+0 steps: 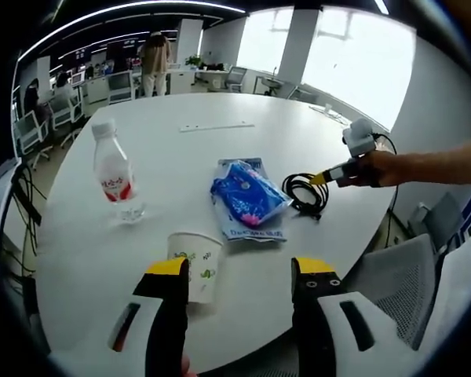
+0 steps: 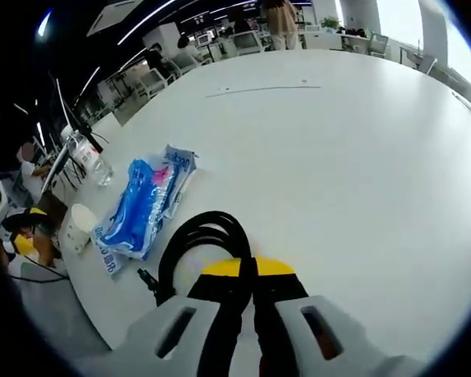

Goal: Arrange the tabletop items into an orderly group along one side of the table until the central work area is clear of visible clutter.

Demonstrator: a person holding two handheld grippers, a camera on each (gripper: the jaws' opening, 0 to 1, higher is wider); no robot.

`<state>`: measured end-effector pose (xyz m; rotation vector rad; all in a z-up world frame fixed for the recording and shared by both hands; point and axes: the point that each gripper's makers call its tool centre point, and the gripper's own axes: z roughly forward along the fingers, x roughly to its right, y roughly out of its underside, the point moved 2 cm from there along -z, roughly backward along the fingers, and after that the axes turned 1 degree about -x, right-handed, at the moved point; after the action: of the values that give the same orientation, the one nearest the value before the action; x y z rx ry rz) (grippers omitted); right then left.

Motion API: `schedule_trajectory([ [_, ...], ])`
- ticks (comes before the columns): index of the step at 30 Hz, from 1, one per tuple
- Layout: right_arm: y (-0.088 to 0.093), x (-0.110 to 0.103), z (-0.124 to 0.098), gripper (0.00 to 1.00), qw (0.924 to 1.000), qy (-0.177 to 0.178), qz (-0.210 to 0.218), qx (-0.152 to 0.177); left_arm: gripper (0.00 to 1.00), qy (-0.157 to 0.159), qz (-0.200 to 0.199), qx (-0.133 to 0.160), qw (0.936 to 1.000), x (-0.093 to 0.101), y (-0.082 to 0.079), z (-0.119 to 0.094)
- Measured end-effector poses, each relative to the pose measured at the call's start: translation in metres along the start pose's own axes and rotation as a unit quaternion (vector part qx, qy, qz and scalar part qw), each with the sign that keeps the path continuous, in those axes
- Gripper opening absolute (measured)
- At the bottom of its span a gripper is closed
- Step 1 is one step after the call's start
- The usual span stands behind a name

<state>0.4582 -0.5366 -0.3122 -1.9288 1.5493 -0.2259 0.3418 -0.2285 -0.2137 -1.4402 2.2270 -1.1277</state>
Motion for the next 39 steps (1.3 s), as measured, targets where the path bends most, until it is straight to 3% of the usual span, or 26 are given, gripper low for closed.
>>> schedule_trajectory([
  [32,-0.007,-0.004,-0.019,0.02,0.9999,0.001,-0.002,0.01,0.52,-0.003,-0.004,0.011,0.9999,0.002,0.001,-0.009],
  [39,-0.015,0.001,-0.028,0.0,0.9997,0.007,-0.004,0.025,0.52,-0.005,-0.003,0.014,0.9999,0.001,0.003,-0.012],
])
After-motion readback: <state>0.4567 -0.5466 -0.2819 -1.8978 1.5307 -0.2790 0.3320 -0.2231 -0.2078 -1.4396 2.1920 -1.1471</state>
